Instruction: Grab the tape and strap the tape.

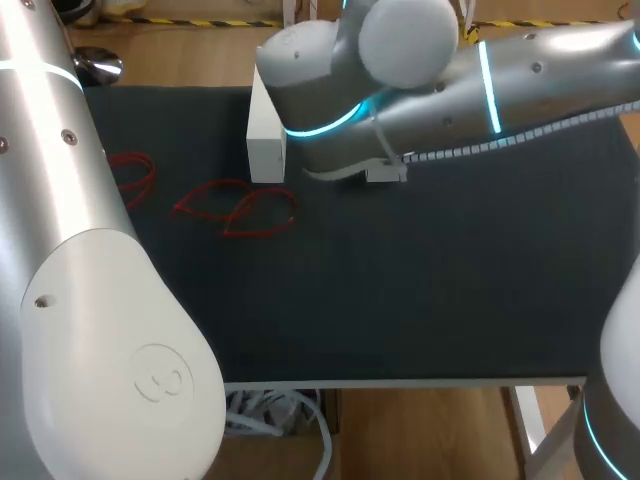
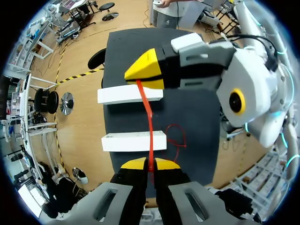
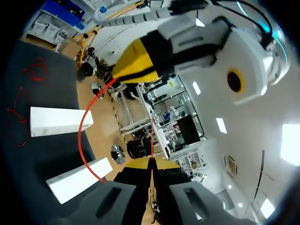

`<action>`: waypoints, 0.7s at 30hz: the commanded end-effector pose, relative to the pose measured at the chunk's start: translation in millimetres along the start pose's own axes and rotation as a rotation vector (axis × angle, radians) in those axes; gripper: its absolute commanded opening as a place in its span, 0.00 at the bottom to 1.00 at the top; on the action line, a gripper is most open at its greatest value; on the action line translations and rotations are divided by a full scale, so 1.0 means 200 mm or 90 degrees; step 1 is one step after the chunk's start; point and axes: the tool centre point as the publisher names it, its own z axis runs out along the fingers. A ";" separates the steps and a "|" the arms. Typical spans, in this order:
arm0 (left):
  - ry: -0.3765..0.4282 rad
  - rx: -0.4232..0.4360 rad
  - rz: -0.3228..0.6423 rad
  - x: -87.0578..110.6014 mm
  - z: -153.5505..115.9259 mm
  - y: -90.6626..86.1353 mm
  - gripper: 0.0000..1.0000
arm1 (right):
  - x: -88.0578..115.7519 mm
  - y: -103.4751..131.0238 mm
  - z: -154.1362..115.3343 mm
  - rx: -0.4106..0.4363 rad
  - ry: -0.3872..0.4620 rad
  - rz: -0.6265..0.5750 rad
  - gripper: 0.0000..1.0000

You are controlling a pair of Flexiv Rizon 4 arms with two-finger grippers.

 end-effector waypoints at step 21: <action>0.001 -0.003 -0.001 0.00 0.00 -0.01 0.00 | 0.06 0.10 0.03 0.058 -0.051 -0.024 0.00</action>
